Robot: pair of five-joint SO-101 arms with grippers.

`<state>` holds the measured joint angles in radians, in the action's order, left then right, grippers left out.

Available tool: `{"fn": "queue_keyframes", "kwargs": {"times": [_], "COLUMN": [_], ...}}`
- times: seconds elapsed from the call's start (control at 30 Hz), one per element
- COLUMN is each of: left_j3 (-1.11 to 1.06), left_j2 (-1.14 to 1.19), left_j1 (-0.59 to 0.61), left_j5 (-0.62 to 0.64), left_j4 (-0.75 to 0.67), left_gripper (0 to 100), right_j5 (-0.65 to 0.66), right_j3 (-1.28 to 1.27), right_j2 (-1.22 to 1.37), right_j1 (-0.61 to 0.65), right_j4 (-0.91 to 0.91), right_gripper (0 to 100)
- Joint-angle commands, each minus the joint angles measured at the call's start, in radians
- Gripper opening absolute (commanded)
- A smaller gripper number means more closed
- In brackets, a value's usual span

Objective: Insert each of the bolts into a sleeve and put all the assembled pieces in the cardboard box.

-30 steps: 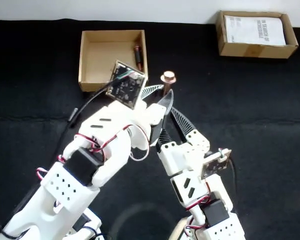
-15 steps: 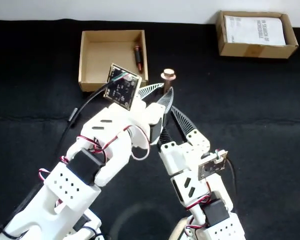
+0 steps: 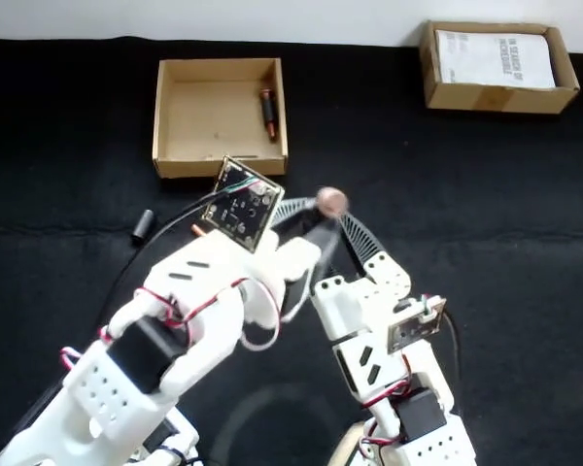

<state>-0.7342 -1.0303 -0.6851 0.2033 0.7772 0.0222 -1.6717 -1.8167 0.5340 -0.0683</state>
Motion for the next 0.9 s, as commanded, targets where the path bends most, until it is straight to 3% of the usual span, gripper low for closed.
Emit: {"fn": "queue_keyframes", "kwargs": {"times": [0.0,0.17,0.53,0.63,0.8,0.87], "left_j3": [0.01,0.013,0.214,0.257,0.265,0.243], "left_j2": [-0.041,-0.064,-0.07,-0.071,-0.088,-0.127], "left_j1": [-0.025,-0.018,0.17,0.26,0.383,0.414], "left_j5": [0.0,-0.003,-0.005,-0.005,-0.005,-0.005], "left_j4": [0.06,0.121,0.265,0.287,0.285,0.285], "left_gripper": [24,25,25,19,1,2], "right_j5": [0.012,0.014,0.014,0.017,0.054,0.049], "right_j3": [-0.131,-0.131,-0.073,0.015,0.188,0.32], "right_j2": [-0.007,-0.007,-0.004,-0.001,0.108,0.22], "right_j1": [-0.01,-0.01,-0.021,-0.025,-0.028,-0.038], "right_j4": [0.004,0.002,-0.001,-0.002,-0.047,-0.062], "right_gripper": [0.8,0.8,0.8,0.8,0.8,0.8]}}
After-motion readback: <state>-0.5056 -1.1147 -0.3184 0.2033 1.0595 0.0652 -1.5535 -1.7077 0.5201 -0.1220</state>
